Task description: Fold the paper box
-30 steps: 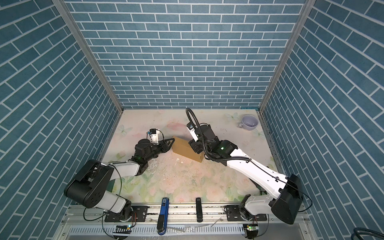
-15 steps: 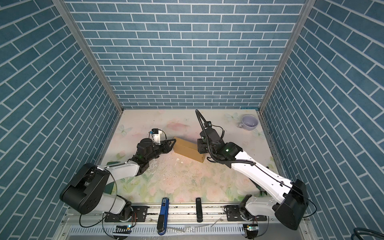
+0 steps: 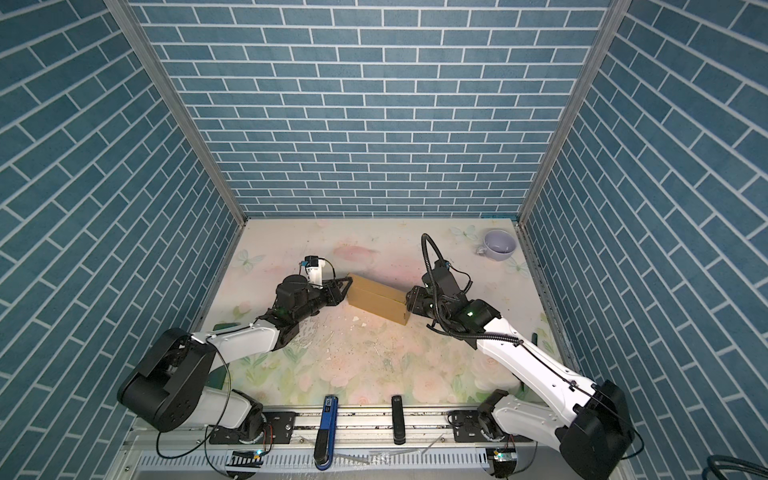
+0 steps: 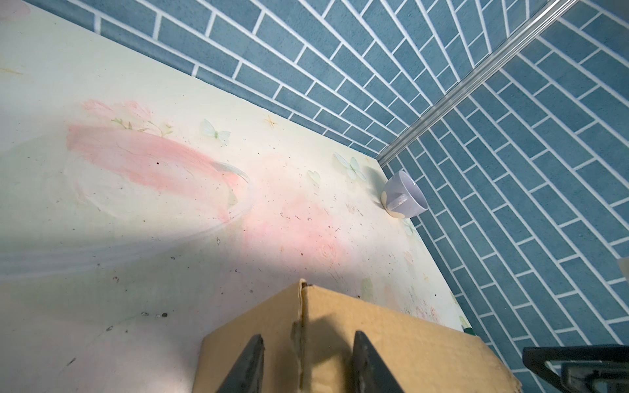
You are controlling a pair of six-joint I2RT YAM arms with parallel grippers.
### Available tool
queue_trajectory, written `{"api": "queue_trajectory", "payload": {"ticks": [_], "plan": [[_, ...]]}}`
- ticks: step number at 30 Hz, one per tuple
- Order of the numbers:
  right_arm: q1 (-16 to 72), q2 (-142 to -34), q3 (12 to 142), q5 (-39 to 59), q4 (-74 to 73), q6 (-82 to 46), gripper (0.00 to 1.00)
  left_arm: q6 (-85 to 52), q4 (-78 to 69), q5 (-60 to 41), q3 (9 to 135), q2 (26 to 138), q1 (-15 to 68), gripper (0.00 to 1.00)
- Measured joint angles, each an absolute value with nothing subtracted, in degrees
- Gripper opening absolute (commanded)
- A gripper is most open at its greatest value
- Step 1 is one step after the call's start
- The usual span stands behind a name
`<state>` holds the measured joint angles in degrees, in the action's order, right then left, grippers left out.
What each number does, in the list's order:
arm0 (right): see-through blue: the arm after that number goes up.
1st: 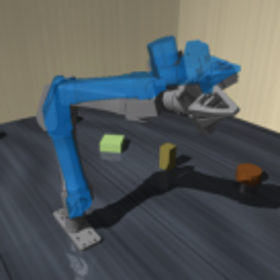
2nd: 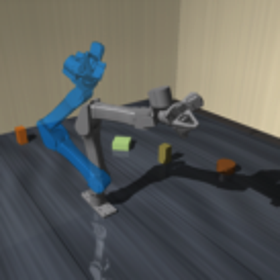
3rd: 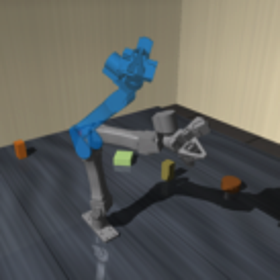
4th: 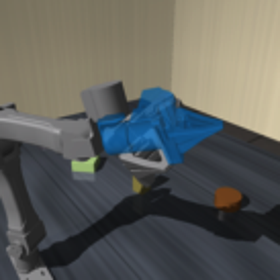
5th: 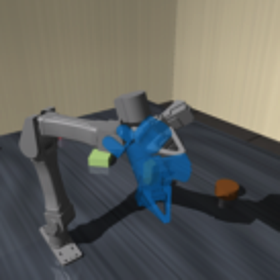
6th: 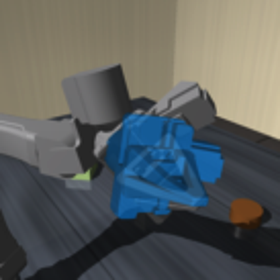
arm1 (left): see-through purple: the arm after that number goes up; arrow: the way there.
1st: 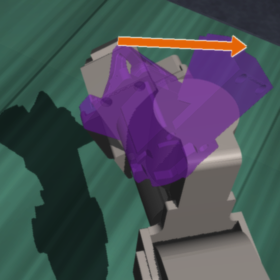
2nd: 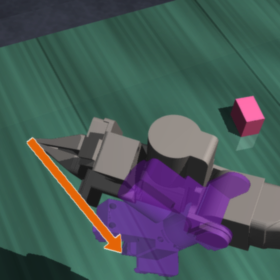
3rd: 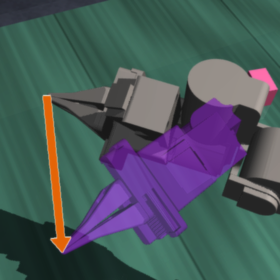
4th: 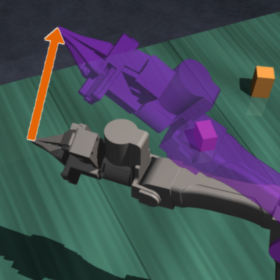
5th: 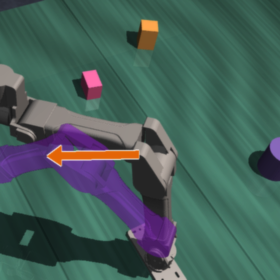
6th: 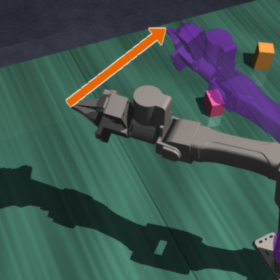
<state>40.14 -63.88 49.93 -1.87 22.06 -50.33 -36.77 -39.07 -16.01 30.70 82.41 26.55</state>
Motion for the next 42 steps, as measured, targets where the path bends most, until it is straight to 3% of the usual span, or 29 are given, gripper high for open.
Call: {"api": "queue_trajectory", "payload": {"ticks": [11,33,42], "plan": [[37.1,-67.2,49.5,5.5,15.3,-52.7,0.50,-36.4,-37.7,-15.3,31.6,82.6,26.8,0.43],[34.9,-69.0,43.3,11.1,8.5,-55.5,0.38,-35.9,-36.9,-14.1,33.1,83.7,27.6,0.42],[34.1,-69.0,41.7,12.3,5.1,-56.8,0.27,-35.7,-36.9,-13.6,33.6,84.3,28.0,0.42]]}}
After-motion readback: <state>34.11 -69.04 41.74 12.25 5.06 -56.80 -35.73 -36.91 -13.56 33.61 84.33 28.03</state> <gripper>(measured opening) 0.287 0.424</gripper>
